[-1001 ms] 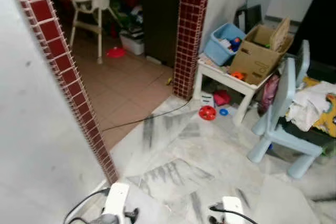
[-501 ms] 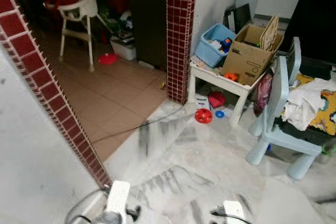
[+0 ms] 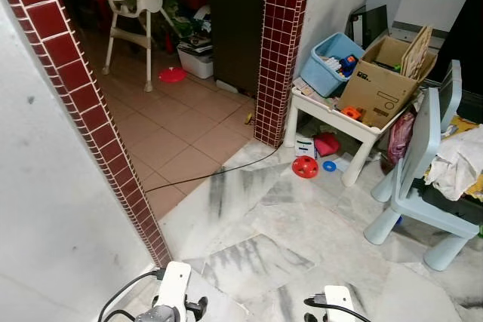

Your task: Hang keys on a hook

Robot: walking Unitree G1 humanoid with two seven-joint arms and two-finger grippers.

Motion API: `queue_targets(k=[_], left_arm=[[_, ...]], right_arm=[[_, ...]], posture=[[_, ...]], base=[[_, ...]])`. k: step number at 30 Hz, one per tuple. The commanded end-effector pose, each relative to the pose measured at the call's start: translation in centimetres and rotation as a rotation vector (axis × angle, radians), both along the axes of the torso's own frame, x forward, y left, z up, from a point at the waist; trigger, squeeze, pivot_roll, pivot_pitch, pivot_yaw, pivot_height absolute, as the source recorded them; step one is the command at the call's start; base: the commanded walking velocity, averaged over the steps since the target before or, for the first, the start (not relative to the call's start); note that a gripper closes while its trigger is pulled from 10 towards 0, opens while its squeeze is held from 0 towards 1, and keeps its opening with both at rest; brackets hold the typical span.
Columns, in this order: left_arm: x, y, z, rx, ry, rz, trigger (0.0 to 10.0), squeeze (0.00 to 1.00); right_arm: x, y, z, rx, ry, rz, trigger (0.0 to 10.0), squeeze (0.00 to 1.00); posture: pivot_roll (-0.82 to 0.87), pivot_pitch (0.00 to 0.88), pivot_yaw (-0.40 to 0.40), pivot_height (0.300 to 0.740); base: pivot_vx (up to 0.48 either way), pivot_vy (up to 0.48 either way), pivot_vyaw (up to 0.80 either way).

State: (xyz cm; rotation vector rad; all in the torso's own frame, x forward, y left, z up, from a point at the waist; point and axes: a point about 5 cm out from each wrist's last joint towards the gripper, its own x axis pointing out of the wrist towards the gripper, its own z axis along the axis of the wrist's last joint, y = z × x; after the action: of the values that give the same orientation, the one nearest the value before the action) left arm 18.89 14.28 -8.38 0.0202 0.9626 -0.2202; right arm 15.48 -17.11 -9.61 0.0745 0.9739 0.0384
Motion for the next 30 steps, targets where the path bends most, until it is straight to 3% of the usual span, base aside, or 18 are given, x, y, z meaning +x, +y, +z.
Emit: queue_targets(k=[1,30], left_arm=[[0.12,0.09,0.06,0.001,-0.002,0.0,10.0,0.0],[0.09,0.28,0.06,0.002,-0.002,-0.001,10.0,0.0]], right_arm=[[0.01,-0.06,0.0,-0.002,0.003,-0.003,10.0,0.0],[0.02,0.08,-0.01,0.002,0.005,-0.002,10.0,0.0]], posture=[[-0.08,0.0,0.007,0.74],[-0.08,0.0,0.011,0.74]], base=[[0.0,0.0,0.0],[0.0,0.0,0.0]])
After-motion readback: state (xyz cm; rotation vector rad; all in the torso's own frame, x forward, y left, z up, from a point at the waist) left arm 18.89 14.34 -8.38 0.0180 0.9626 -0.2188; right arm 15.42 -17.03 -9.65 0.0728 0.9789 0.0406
